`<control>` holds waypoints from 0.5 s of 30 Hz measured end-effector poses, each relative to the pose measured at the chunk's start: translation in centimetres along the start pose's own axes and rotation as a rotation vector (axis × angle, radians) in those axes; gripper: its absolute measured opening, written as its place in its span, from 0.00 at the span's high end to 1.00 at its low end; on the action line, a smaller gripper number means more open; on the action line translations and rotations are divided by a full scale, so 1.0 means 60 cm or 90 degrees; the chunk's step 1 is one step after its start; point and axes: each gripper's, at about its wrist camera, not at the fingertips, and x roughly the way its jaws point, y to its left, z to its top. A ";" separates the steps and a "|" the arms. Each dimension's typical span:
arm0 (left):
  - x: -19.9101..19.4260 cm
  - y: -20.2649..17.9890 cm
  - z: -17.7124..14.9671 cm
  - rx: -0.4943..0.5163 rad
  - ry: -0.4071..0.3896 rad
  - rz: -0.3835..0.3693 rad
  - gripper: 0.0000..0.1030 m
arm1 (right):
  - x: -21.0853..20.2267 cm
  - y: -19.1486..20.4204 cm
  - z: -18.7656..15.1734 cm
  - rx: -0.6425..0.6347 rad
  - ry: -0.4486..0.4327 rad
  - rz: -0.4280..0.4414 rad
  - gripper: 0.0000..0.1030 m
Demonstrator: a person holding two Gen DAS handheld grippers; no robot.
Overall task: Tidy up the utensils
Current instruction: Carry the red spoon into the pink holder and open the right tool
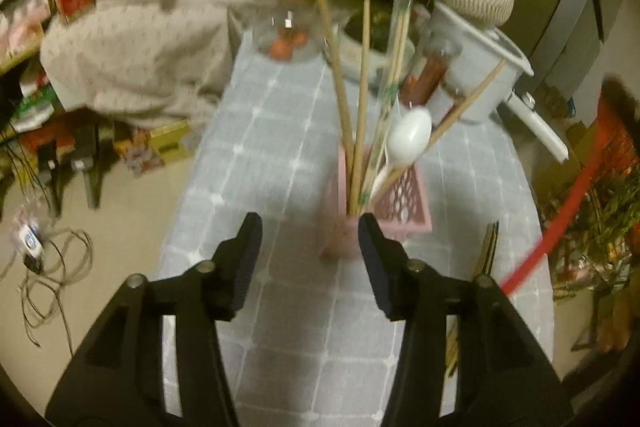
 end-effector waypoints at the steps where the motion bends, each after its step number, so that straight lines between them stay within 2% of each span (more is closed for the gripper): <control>1: 0.008 0.004 -0.004 -0.009 0.021 -0.009 0.50 | 0.005 0.012 0.004 -0.002 -0.016 -0.003 0.94; 4: 0.013 0.007 -0.008 -0.015 0.045 -0.029 0.50 | 0.020 0.034 0.011 -0.003 -0.048 -0.018 0.94; 8: 0.002 0.005 -0.006 -0.006 0.048 -0.044 0.50 | 0.037 0.054 0.014 0.010 -0.078 -0.029 0.94; 15: -0.003 0.018 -0.002 -0.009 0.052 -0.044 0.50 | 0.068 0.084 -0.006 0.003 -0.129 -0.081 0.94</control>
